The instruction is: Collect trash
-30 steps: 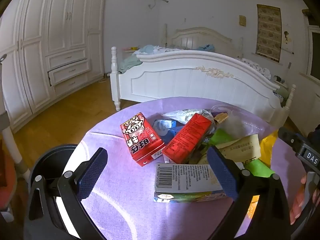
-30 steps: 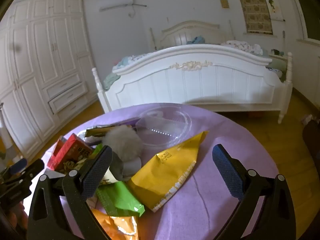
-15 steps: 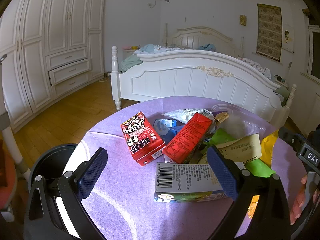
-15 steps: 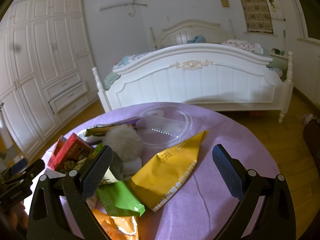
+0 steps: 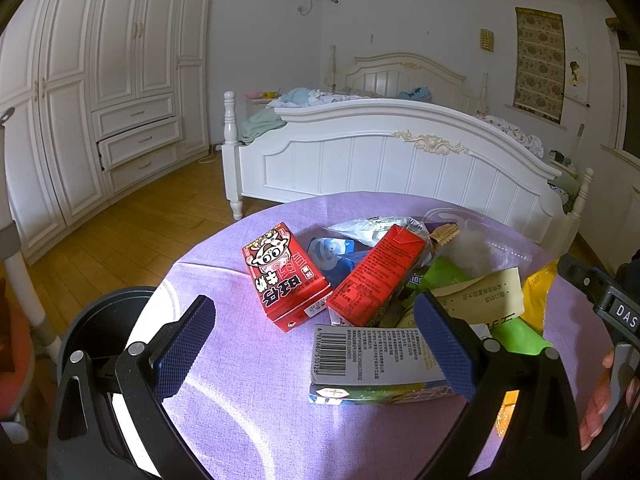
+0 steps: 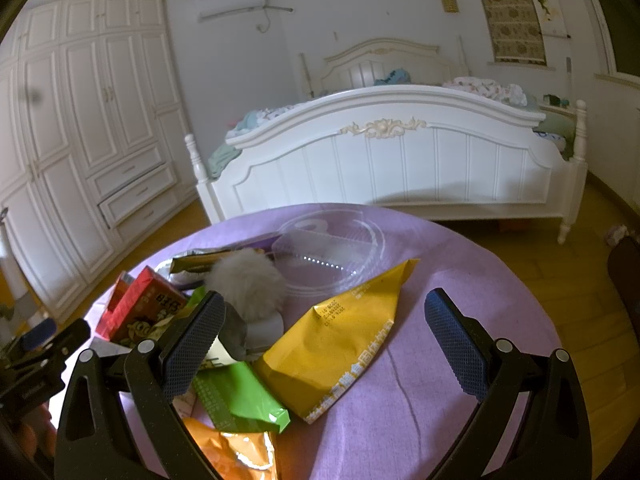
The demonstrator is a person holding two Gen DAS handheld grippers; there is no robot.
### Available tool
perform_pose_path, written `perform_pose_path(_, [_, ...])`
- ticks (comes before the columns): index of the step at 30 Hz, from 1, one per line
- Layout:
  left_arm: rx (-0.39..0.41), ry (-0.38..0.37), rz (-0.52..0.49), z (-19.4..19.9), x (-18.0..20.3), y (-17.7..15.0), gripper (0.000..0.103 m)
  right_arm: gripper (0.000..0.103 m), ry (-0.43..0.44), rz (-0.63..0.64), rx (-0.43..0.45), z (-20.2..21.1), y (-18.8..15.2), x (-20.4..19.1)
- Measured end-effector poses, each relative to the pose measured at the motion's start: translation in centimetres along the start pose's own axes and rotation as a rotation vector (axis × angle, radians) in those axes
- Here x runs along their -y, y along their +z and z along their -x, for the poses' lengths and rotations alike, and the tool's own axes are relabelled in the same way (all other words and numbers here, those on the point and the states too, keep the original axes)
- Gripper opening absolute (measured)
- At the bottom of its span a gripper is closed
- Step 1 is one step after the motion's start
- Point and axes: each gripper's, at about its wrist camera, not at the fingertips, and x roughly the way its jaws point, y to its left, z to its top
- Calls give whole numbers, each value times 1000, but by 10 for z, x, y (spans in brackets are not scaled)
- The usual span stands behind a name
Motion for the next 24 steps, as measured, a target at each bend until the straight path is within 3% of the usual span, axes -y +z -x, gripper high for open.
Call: perform_pose_path(24, [0,-4,6,-2,-4,3,98,99,1,-3,-7,0,0,1])
